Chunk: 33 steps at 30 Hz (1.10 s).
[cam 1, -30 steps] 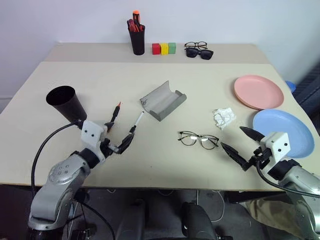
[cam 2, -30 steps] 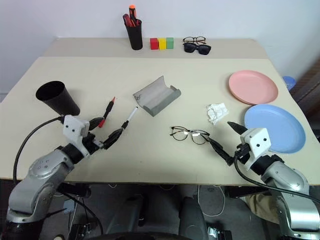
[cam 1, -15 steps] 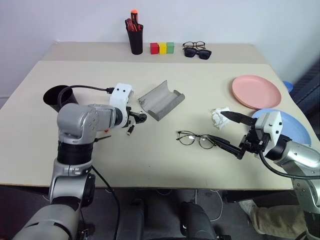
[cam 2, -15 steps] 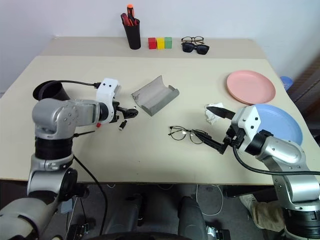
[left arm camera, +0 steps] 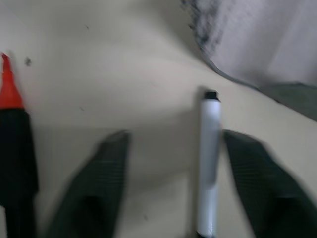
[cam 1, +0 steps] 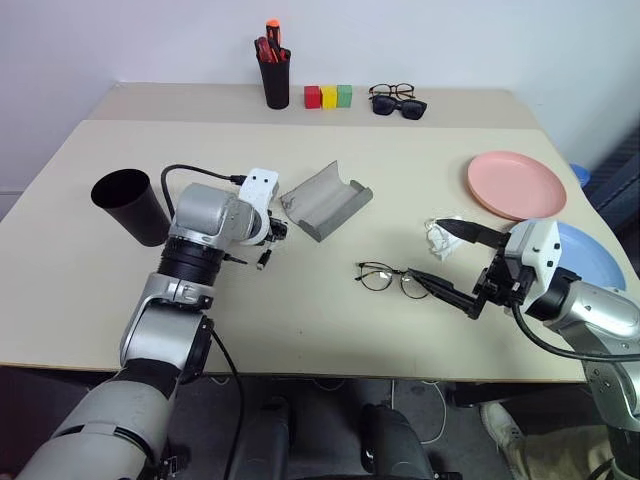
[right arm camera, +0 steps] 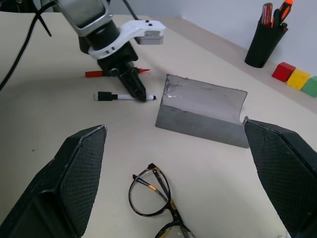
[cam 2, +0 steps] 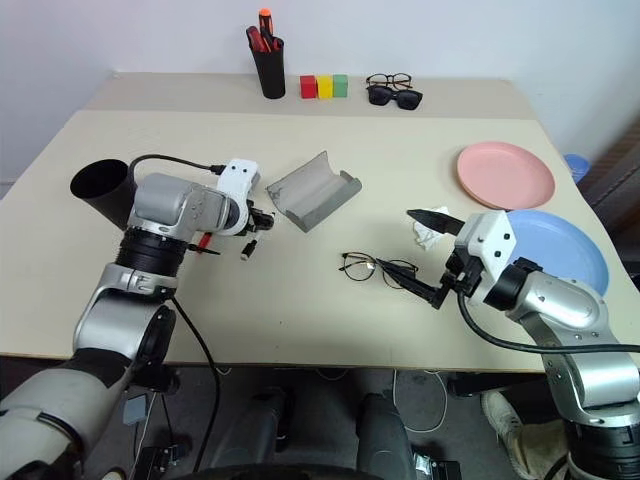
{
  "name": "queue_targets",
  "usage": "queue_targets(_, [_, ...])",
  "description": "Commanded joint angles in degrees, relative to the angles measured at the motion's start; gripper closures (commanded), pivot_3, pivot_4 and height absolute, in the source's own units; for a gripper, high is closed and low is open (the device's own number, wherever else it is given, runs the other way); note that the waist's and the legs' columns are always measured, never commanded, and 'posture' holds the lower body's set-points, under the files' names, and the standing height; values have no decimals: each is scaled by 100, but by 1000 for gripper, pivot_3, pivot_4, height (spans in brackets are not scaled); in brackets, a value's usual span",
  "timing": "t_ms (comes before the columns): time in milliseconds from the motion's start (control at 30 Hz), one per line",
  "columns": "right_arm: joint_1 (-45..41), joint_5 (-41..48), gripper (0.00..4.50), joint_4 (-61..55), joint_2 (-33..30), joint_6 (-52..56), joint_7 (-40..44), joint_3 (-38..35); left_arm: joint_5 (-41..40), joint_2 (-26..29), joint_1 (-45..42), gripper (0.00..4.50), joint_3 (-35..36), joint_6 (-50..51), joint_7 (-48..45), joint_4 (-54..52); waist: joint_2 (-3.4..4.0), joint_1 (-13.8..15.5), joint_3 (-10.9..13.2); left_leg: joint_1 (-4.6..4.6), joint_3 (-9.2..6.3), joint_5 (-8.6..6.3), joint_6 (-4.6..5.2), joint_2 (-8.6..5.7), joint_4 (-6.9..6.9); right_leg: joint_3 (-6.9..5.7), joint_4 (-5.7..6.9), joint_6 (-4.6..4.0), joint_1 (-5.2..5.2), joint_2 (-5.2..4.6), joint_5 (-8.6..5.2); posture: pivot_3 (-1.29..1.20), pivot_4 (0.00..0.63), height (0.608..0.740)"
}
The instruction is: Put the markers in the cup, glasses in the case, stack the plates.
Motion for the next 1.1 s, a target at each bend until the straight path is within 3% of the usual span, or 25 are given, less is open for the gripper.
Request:
queue_targets(33, [-13, 74, 0, -199, -33, -11, -44, -137, 94, -108, -147, 3472, -120, -99, -226, 171, 0, 4, 0, 0, 0, 0, 0, 0, 0, 0, 0, 0, 1, 0, 0, 0, 150, 740])
queue_targets(100, [-13, 62, 0, -151, -40, -29, -41, -143, 128, -98, -134, 4478, -133, -62, -308, 148, 0, 2, 0, 0, 0, 0, 0, 0, 0, 0, -2, 0, 1, 0, 0, 0, 150, 740])
queue_targets(267, [-67, 68, 0, -49, -18, -56, -2, -99, -63, 27, 150, 4478, -132, 528, -605, -820, 0, -15, 0, -1, 1, 0, 0, 0, -3, 1, -2, 14, 0, 0, 11, 0, 150, 740])
queue_targets(433, [-359, 429, 0, 98, 124, 20, 170, 21, -656, 596, 756, 4478, -55, 1293, -1037, -3438, -2, -67, 8, -4, 3, 0, 0, 4, -9, 6, 3, 8, -14, 0, 15, 0, 150, 740])
queue_targets(533, [-457, 627, 0, 198, 103, 94, 436, 116, -760, 907, 974, 4478, 211, 998, -1125, -4492, -2, -55, 8, -2, 0, 0, -1, 5, -8, 7, 12, 5, -15, 2, 13, 0, 150, 740])
queue_targets(567, [-489, 673, 0, 230, 95, 109, 516, 142, -706, 1003, 1024, 4478, 245, 771, -1101, -4670, -1, -47, 8, -2, 1, 0, -1, 5, -8, 7, 11, -8, -15, 2, 6, 0, 150, 740])
queue_targets(633, [-596, 762, 0, 301, 115, 132, 627, 189, -199, 1177, 1231, 4478, 325, -730, -884, -4886, 1, -30, 7, 1, 2, 0, -1, 5, -5, 7, 10, -11, -10, 2, 4, 0, 150, 740])
queue_targets(767, [-1070, 786, 0, 607, 241, 121, 731, 384, 945, 678, 1373, 4478, 1014, -3687, 736, -4441, -4, -9, 8, 1, 5, 4, -6, 5, 1, 12, 0, -26, -6, 1, 15, 0, 150, 740])
queue_targets(967, [-1832, 738, 0, 1059, 529, 88, 946, 770, 1904, 337, 1482, 4478, 1665, -5972, 2406, -3332, -3, -16, 6, 3, 8, 6, -6, 4, -2, 16, -3, 4, -4, 5, 32, 0, 150, 740])
queue_targets(1100, [-2273, 568, 0, 1401, 749, -52, 1123, 1049, 2547, 560, 1804, 4478, 1852, -6544, 3076, -2701, -3, -20, 6, 3, 11, 7, -6, 4, -2, 16, 1, 23, -7, 6, 42, 0, 150, 740])
